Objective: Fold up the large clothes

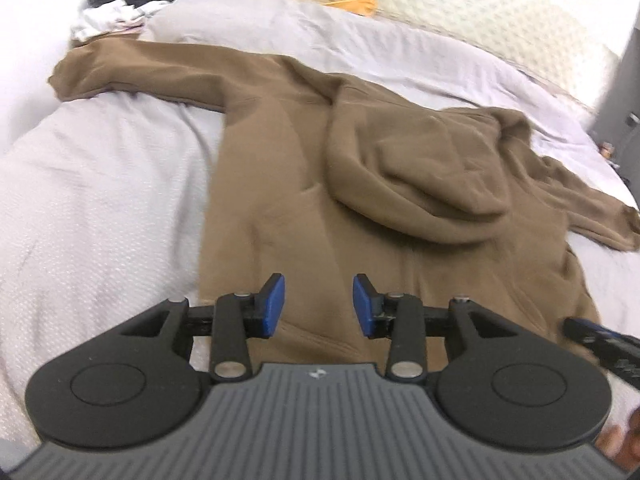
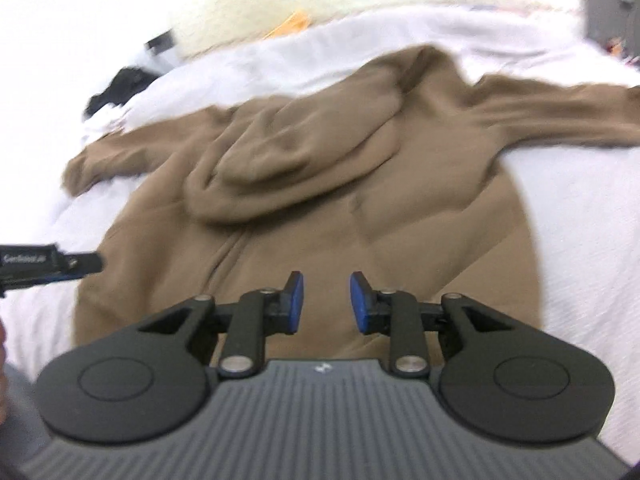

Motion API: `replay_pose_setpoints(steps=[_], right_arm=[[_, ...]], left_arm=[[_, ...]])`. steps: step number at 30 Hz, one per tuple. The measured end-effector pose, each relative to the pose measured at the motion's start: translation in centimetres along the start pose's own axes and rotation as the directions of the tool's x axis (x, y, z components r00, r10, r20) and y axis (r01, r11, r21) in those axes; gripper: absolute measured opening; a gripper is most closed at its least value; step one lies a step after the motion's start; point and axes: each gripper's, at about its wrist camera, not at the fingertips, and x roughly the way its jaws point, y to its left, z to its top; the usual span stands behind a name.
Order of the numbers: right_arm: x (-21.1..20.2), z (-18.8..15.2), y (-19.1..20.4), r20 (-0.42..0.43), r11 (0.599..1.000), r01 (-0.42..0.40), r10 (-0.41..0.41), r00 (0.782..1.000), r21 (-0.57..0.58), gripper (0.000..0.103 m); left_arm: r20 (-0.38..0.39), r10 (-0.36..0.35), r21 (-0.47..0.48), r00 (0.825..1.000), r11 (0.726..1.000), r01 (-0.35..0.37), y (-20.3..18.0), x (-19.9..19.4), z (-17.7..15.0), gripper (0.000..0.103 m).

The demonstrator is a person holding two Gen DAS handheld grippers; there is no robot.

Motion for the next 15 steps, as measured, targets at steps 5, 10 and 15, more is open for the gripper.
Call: replay_pose_setpoints(steps=[5, 10, 15], right_arm=[[0.9, 0.4, -2.0, -0.024, 0.989, 0.146, -0.145, 0.989, 0.019, 0.030], [2.6, 0.8, -2.9, -0.037, 0.966, 0.254, -0.256, 0.966, -0.036, 0.030], [5.1, -0.1, -4.0, -0.151, 0.972, 0.236, -0.233, 0.961, 0.002, 0.029]], left_arm=[[-0.061, 0.051, -0.020, 0.997, 0.998, -0.052, 1.1, 2.3, -0.3, 0.043], [-0.079, 0.087, 0.018, 0.993, 0.996, -0.085, 0.7, 3.4, -0.5, 0.043], [-0.116, 0.087, -0.002, 0.989, 0.996, -0.088, 1.3, 4.8, -0.9, 0.043]])
